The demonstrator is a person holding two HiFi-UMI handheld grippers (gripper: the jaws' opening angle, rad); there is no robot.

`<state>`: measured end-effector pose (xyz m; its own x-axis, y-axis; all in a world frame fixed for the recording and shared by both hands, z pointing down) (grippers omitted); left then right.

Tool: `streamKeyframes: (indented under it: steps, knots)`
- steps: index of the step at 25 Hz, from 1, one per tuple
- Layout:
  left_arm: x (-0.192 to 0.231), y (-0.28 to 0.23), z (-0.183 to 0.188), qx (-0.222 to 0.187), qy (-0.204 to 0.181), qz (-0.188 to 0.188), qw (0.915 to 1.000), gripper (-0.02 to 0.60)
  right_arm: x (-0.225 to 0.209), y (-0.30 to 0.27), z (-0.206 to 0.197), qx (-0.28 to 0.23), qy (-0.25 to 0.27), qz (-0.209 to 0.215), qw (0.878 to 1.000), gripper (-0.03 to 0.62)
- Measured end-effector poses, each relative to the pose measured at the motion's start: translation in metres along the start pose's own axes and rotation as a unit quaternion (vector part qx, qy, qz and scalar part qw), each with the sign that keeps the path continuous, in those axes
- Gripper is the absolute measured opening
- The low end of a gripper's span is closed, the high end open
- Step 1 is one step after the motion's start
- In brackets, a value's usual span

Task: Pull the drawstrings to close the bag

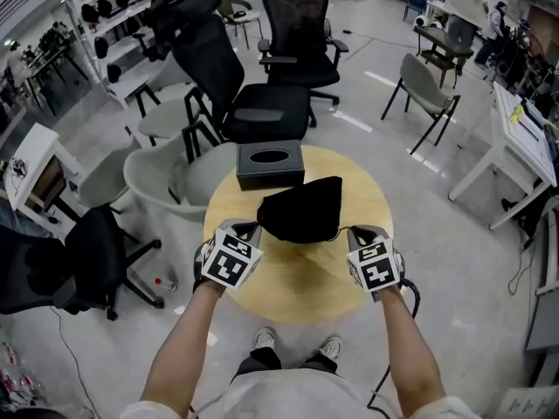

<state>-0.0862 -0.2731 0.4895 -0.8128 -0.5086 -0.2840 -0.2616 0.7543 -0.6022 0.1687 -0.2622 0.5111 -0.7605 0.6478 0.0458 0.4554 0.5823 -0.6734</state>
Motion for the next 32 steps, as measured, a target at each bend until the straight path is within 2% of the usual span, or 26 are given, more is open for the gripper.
streamKeyframes:
  steps: [13,20,32]
  knots:
    - [0.024,0.026,0.045,-0.051,0.007,0.042,0.9978,0.009,-0.016,0.028,0.058,-0.068,0.038,-0.027,0.997,0.006]
    - [0.031,0.041,0.066,-0.081,0.019,0.054,0.9951,0.010,-0.016,0.049,0.090,-0.112,0.055,-0.042,0.991,0.006]
    - [0.045,0.067,0.107,-0.129,0.014,0.085,0.9880,0.009,-0.023,0.080,0.125,-0.165,0.078,-0.065,0.981,0.006]
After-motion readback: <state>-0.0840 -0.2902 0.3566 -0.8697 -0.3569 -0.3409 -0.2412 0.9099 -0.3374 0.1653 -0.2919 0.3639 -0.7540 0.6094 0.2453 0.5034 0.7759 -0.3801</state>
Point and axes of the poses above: the fingertips, and each gripper's own axes: y backward along the fingers, x to its left, z out of its top, the point moved 6 cm from there along y, backward along the fingers, and after that the axes turned 12 degrees about z, right-handed, at the moved point
